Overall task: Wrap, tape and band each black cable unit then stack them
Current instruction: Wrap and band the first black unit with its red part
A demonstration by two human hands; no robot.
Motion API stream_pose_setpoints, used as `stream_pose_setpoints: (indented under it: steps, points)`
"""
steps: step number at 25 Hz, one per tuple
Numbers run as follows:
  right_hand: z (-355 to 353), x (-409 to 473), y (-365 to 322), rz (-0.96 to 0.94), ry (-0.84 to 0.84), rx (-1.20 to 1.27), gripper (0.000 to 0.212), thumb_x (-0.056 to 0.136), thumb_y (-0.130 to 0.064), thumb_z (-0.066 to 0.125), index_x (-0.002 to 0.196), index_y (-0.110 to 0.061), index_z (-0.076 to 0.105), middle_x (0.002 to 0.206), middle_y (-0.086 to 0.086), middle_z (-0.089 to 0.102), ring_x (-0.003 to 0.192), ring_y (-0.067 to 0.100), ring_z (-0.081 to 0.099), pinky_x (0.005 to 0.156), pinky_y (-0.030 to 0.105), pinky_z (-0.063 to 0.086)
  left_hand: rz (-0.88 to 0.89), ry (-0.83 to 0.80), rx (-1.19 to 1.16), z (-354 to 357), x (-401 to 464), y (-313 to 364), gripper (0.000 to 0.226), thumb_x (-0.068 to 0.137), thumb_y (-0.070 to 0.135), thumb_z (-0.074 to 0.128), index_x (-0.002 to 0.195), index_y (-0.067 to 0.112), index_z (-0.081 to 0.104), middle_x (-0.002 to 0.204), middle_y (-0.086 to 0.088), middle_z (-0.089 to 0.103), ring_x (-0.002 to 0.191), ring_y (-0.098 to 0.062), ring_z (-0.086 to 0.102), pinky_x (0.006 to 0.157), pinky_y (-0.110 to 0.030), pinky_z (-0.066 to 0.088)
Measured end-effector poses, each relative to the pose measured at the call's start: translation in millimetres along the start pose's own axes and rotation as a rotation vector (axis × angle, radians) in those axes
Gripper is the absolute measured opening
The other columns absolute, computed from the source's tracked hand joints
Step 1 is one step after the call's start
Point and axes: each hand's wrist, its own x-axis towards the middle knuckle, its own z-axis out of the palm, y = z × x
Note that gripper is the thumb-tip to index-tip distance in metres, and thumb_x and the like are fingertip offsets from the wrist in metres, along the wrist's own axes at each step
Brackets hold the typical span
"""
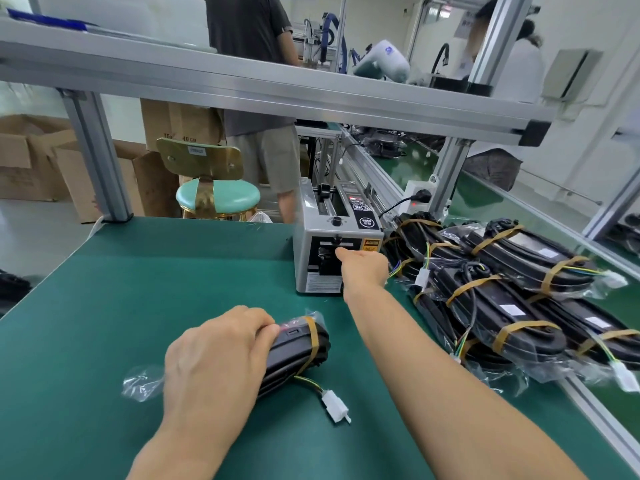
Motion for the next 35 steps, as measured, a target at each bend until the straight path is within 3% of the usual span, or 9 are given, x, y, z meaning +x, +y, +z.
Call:
stream_pose_setpoints:
  steps: [3,8,10,13,16,22,25,28,35]
  points:
    - [7,0,-2,0.106,0.04,0.092,0.028,0.077,-0.017,0.075,0.059,-0.019,0.054,0.073,0.004,0.061,0.076,0.029,0.06,0.079,0.041,0.056,0.035,0.001,-0.02,-1,-2,-1,0.023,0.066,0.017,0.084,0.06,0.027,0.065,0.054,0.011,0.06,0.04,-0.023,0.053,0.046,-0.02,0.026]
    - [-1,-24,-16,0.184,-0.037,0.199,0.027,0.084,-0.014,0.067,0.066,-0.015,0.048,0.068,0.001,0.05,0.063,0.02,0.049,0.061,0.034,0.05,-0.076,0.037,-0.086,6,-3,-3,0.013,0.077,0.028,0.074,0.067,0.029,0.066,0.052,0.013,0.046,0.053,-0.021,0.047,0.053,-0.026,0.032]
    - [-24,-53,-18,0.141,-0.208,0.194,0.018,0.085,-0.02,0.068,0.071,-0.018,0.057,0.069,-0.002,0.053,0.063,0.013,0.047,0.055,0.023,0.037,-0.122,0.033,-0.093,9,-1,-2,0.01,0.081,0.032,0.068,0.072,0.03,0.067,0.053,0.012,0.046,0.059,-0.021,0.046,0.056,-0.028,0.034]
    - [-65,-106,-5,-0.027,-0.517,0.114,0.01,0.079,-0.03,0.071,0.07,-0.025,0.071,0.085,-0.021,0.067,0.08,-0.004,0.061,0.065,0.012,0.041,-0.146,0.05,-0.09,11,0,-1,0.011,0.083,0.033,0.064,0.074,0.029,0.067,0.062,0.007,0.061,0.061,-0.025,0.048,0.057,-0.029,0.035]
    - [-88,-136,18,-0.077,-0.585,0.148,0.013,0.078,-0.019,0.072,0.066,-0.018,0.075,0.114,-0.017,0.062,0.088,-0.019,0.057,0.06,-0.005,0.037,-0.181,0.03,-0.091,10,-1,2,0.011,0.084,0.035,0.061,0.076,0.029,0.066,0.064,0.004,0.063,0.066,-0.029,0.053,0.058,-0.031,0.039]
    - [-87,-142,29,-0.056,-0.561,0.123,0.011,0.082,-0.013,0.069,0.075,-0.007,0.076,0.124,-0.01,0.054,0.086,-0.022,0.055,0.066,-0.002,0.038,-0.205,0.038,-0.13,8,-6,5,0.01,0.083,0.034,0.063,0.075,0.03,0.068,0.067,0.004,0.066,0.063,-0.028,0.049,0.058,-0.03,0.037]
    - [-86,-148,29,-0.034,-0.55,0.141,0.013,0.081,-0.017,0.07,0.07,-0.013,0.077,0.123,-0.012,0.055,0.087,-0.022,0.054,0.077,0.012,0.038,-0.206,0.056,-0.136,8,-6,6,0.009,0.082,0.032,0.066,0.074,0.029,0.069,0.067,0.004,0.067,0.063,-0.03,0.052,0.057,-0.029,0.036]
    - [-85,-154,31,0.02,-0.531,0.178,0.012,0.08,-0.021,0.071,0.07,-0.018,0.077,0.121,-0.018,0.054,0.09,-0.017,0.055,0.081,0.026,0.039,-0.219,0.07,-0.133,8,-6,7,0.009,0.082,0.032,0.067,0.074,0.029,0.07,0.066,0.003,0.066,0.06,-0.026,0.043,0.057,-0.029,0.033]
    - [-78,-157,36,0.025,-0.472,0.227,0.009,0.079,-0.019,0.072,0.074,-0.013,0.078,0.12,-0.009,0.058,0.095,0.0,0.057,0.081,0.026,0.04,-0.22,0.079,-0.137,8,-6,6,0.009,0.081,0.03,0.069,0.072,0.029,0.07,0.065,0.003,0.066,0.058,-0.024,0.039,0.056,-0.028,0.031]
